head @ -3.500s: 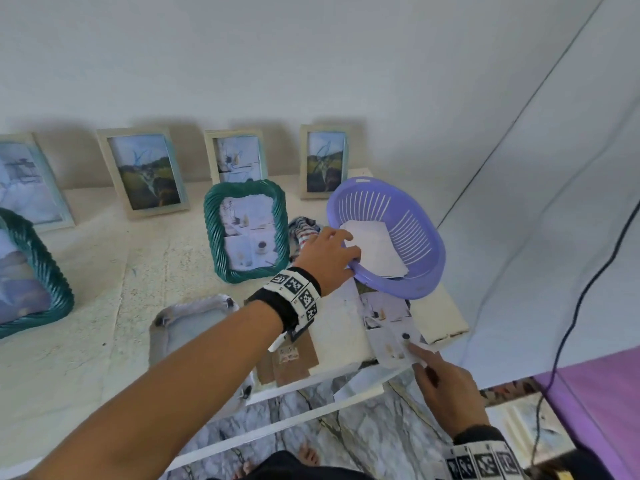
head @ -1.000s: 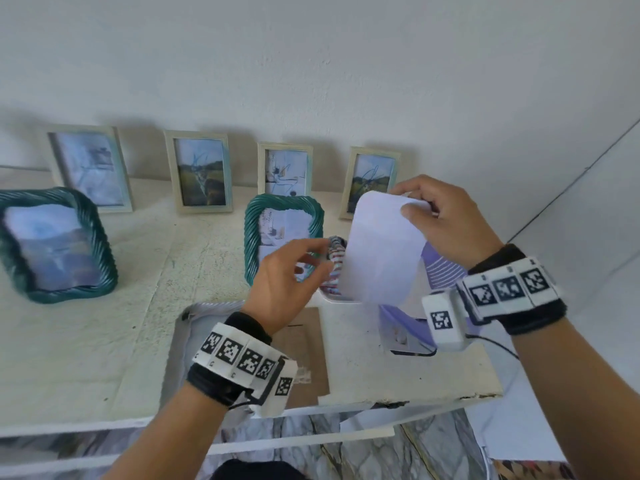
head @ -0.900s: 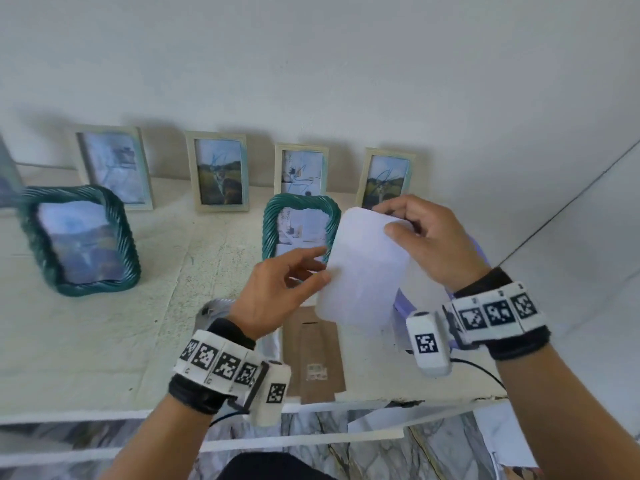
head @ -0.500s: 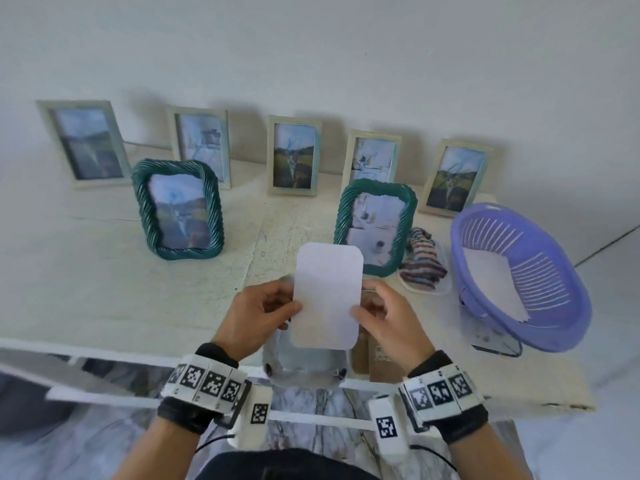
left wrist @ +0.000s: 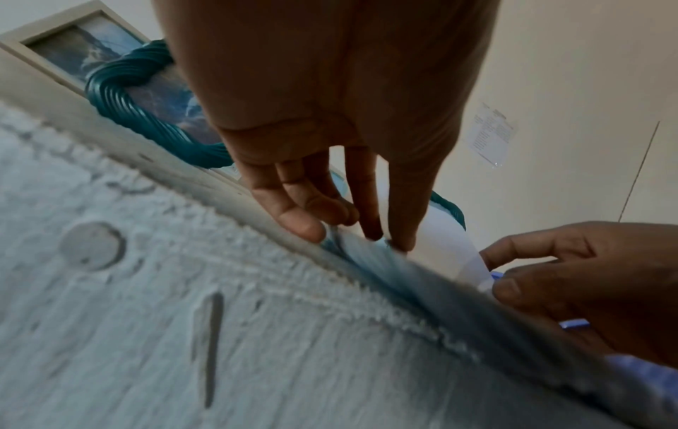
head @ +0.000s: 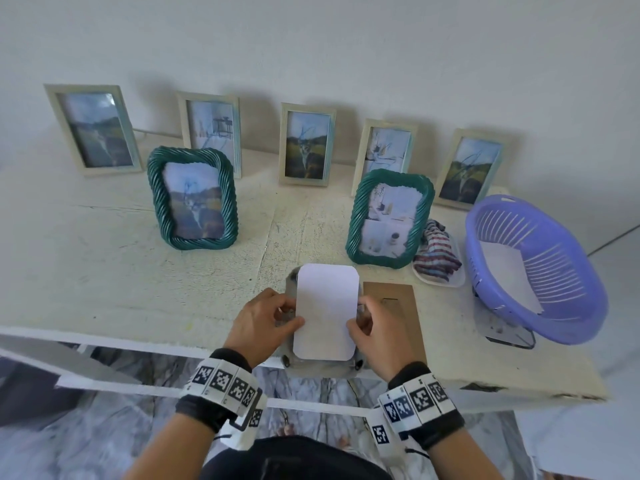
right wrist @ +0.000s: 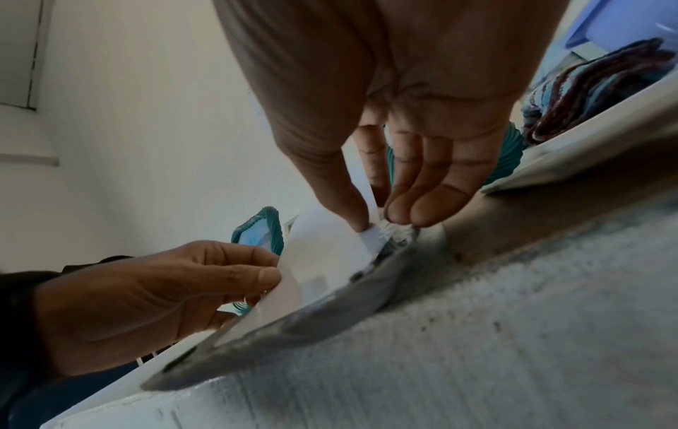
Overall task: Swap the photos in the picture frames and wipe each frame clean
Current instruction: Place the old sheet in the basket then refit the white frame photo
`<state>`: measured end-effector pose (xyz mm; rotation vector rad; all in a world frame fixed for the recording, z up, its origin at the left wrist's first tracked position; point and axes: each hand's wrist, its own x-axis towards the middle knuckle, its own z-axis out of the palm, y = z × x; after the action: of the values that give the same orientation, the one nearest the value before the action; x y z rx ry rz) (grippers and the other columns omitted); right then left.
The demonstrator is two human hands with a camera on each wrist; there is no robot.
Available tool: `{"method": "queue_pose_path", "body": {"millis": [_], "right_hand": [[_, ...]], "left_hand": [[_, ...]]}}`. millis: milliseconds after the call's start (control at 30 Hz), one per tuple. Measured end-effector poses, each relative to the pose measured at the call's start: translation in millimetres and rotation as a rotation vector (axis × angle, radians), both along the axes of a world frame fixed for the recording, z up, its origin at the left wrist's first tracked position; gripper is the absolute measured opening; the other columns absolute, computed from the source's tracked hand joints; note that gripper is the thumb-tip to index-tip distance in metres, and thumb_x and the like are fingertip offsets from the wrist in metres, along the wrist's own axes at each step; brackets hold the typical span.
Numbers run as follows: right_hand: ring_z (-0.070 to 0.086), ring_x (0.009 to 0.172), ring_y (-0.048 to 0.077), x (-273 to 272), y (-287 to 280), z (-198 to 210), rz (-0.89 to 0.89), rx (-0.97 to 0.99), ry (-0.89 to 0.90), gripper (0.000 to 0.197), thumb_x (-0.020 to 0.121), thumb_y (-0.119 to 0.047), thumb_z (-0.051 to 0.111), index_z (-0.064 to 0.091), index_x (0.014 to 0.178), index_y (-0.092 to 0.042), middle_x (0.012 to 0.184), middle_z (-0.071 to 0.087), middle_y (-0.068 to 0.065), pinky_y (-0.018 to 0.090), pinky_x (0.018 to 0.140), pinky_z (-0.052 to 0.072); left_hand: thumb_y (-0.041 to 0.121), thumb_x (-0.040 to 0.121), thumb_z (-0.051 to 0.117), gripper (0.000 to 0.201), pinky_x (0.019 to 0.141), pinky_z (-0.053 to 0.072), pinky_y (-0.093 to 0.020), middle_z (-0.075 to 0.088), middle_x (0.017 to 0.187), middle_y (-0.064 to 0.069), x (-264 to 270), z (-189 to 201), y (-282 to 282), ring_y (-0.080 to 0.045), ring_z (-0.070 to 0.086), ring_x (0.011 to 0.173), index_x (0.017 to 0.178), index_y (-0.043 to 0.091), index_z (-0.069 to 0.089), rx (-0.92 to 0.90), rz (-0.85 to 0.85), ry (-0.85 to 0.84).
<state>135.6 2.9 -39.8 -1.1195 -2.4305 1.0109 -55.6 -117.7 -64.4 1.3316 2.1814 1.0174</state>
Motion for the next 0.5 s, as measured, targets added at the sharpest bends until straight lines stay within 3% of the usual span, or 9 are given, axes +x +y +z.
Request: {"method": "queue_pose_path", "body": {"millis": [100, 200, 300, 433, 500], "right_hand": [[0.059, 0.074, 0.010, -1.2, 0.0, -2.5, -0.005, -0.006, -0.035, 0.020, 0.089, -0.021, 0.060, 0.058, 0.109, -0.020, 0.084, 0.064, -0.004, 0.028, 0.069, 0.052], [0.057, 0.078, 0.011, -3.1, -0.2, -3.2, 0.000, 0.021, -0.062, 0.024, 0.088, -0.020, 0.061, 0.059, 0.112, -0.018, 0.088, 0.062, -0.004, 0.024, 0.070, 0.048], [0.053, 0.081, 0.012, -4.9, 0.0, -4.6, 0.013, 0.013, -0.079, 0.032, 0.088, -0.019, 0.061, 0.059, 0.119, -0.017, 0.090, 0.059, -0.005, 0.022, 0.070, 0.040], [0.043, 0.070, 0.001, -6.2, 0.2, -4.4, 0.045, 0.060, -0.089, 0.034, 0.086, -0.016, 0.061, 0.060, 0.120, -0.019, 0.075, 0.045, -0.019, 0.012, 0.060, 0.032], [0.040, 0.068, 0.002, -6.8, 0.5, -4.3, 0.053, 0.073, -0.099, 0.034, 0.085, -0.015, 0.061, 0.061, 0.119, -0.018, 0.071, 0.040, -0.020, 0.011, 0.059, 0.031]], "left_hand": [[0.031, 0.078, 0.078, 0.029, 0.073, 0.051, -0.027, 0.051, 0.094, 0.009, 0.1, -3.0, -0.3, -0.002, 0.055, 0.075, 0.103, 0.022, 0.068, -0.030, 0.017, -0.009], [0.031, 0.077, 0.078, 0.040, 0.076, 0.049, -0.025, 0.048, 0.104, 0.005, 0.5, -5.1, -1.7, 0.003, 0.053, 0.079, 0.114, 0.023, 0.064, -0.047, 0.029, -0.028], [0.033, 0.078, 0.078, 0.048, 0.079, 0.049, -0.024, 0.046, 0.109, 0.005, 0.1, -7.8, -3.0, 0.000, 0.053, 0.084, 0.121, 0.023, 0.061, -0.057, 0.022, -0.031], [0.035, 0.078, 0.077, 0.051, 0.082, 0.053, -0.030, 0.042, 0.115, 0.006, -0.9, -9.2, -3.9, -0.007, 0.055, 0.090, 0.125, 0.024, 0.059, -0.066, 0.020, -0.045], [0.035, 0.079, 0.077, 0.050, 0.083, 0.053, -0.031, 0.041, 0.118, 0.007, -1.7, -10.2, -4.0, -0.008, 0.056, 0.092, 0.124, 0.025, 0.061, -0.066, 0.013, -0.048]]}}
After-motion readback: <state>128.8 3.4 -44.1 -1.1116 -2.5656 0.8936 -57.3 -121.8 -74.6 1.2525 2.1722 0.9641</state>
